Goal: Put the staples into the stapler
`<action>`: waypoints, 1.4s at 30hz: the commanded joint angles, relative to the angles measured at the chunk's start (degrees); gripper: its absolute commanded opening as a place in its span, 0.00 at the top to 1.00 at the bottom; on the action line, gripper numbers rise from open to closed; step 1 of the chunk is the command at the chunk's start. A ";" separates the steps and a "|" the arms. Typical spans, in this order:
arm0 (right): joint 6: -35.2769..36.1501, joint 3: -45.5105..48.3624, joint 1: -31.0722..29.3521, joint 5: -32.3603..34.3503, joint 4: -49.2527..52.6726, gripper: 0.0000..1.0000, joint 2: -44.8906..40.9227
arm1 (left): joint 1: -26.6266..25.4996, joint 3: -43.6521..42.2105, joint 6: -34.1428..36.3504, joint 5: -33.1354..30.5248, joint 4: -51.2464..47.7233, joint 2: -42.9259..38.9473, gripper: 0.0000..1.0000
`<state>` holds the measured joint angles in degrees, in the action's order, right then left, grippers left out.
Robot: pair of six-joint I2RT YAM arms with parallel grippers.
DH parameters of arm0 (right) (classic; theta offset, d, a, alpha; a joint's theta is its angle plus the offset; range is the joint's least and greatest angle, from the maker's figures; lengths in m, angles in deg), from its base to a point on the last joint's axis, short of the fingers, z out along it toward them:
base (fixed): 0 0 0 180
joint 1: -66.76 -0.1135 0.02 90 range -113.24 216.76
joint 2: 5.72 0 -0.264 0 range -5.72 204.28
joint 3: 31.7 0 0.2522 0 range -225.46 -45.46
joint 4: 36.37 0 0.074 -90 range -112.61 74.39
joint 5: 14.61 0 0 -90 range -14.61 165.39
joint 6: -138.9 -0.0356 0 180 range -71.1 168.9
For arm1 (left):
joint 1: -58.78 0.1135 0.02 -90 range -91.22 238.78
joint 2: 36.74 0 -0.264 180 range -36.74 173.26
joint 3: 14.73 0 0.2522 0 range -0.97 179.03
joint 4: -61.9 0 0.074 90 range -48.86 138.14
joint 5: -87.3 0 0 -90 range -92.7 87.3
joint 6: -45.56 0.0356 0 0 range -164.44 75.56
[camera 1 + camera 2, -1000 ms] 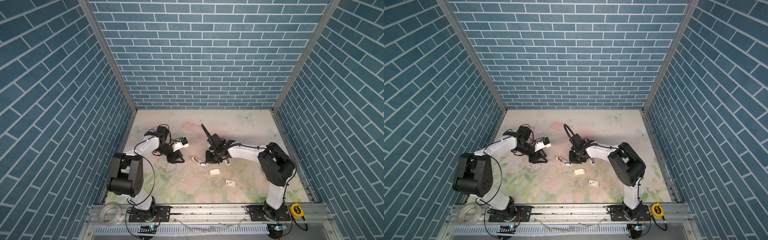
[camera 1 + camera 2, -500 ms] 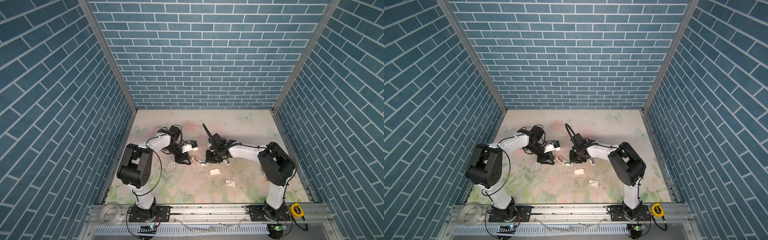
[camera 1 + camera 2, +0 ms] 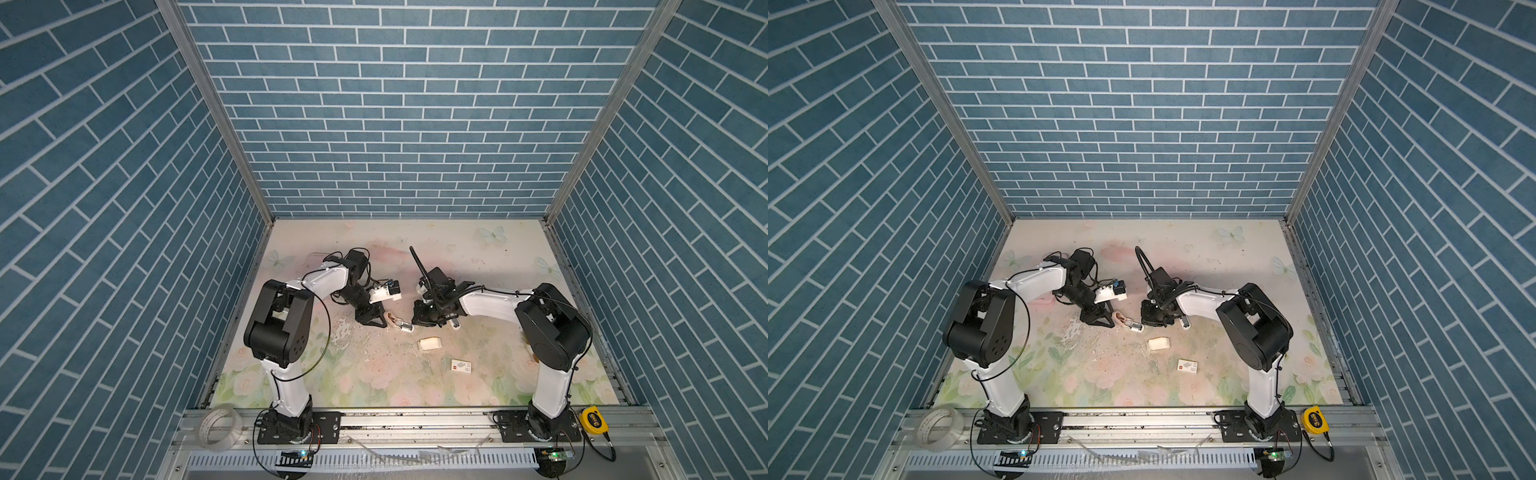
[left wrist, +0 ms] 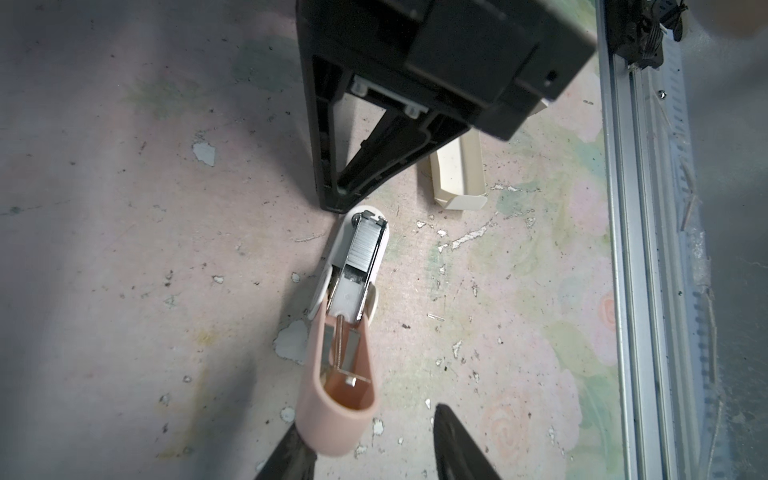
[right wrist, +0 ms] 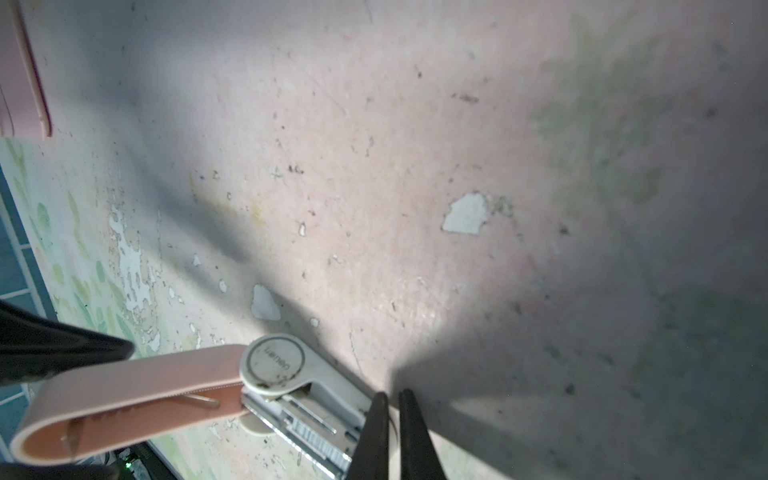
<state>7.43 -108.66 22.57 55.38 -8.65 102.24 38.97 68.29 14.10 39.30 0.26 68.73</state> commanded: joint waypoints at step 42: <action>2.32 -1.80 -4.22 1.26 8.85 0.88 0.23 | 2.41 -4.21 -1.12 -0.07 -1.06 -8.16 0.52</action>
<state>7.71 -109.07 18.44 54.57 -2.25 101.19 40.93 64.90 13.31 38.47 -0.57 61.94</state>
